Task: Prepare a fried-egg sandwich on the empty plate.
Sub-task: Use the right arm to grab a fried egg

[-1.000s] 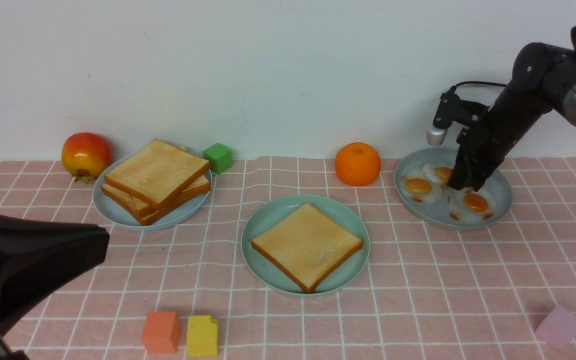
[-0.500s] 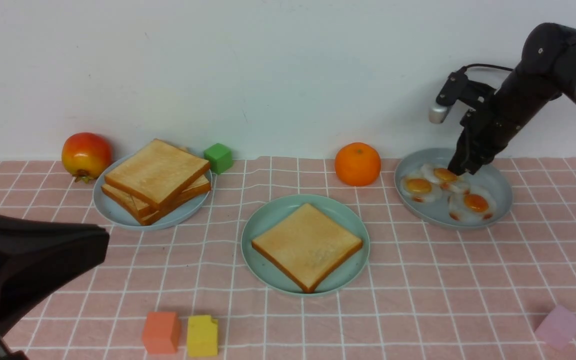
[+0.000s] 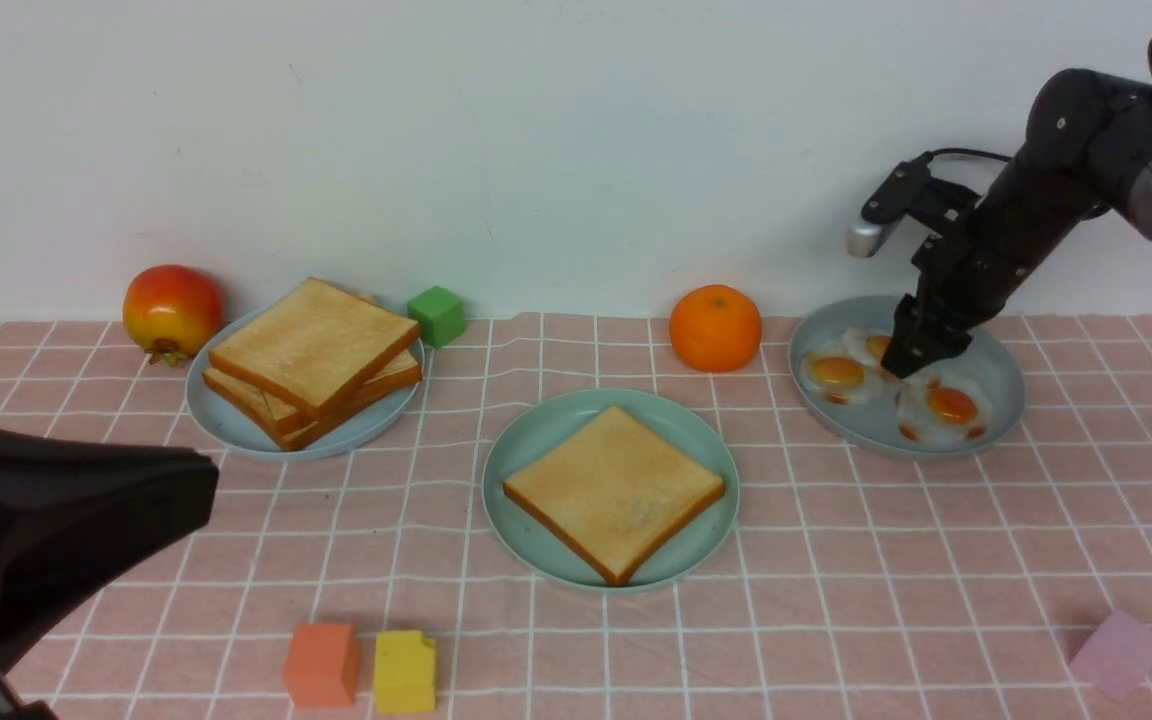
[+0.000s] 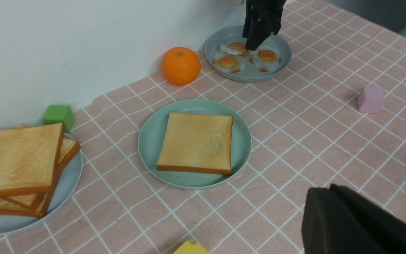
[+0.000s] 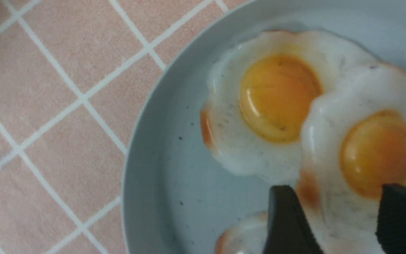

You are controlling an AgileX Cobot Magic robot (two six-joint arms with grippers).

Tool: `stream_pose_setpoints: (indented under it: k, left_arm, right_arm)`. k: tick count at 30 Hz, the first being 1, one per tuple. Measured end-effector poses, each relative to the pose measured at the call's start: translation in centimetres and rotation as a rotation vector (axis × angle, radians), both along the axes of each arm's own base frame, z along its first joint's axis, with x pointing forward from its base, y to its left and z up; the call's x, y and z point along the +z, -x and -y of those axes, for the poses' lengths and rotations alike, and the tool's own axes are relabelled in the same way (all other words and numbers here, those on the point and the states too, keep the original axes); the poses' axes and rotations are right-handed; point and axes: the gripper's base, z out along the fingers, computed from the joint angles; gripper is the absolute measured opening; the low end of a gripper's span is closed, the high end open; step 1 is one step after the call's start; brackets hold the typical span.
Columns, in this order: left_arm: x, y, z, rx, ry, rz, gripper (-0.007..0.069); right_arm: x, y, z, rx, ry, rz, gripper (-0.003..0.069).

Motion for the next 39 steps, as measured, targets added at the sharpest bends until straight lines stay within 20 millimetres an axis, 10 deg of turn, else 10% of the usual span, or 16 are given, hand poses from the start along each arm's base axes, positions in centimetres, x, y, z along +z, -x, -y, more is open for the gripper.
stream_pose_setpoints:
  k: [16,39]
  left_arm:
    - [0.0,0.0,0.0,0.000,-0.001,-0.001,0.0017]
    - [-0.1,0.0,0.0,0.000,-0.005,-0.009,0.0017]
  right_arm:
    - [-2.1,-0.5,0.1,-0.013,0.010,-0.019,0.0189]
    - [-1.6,-0.2,-1.1,-0.086,0.028,-0.050,0.0280]
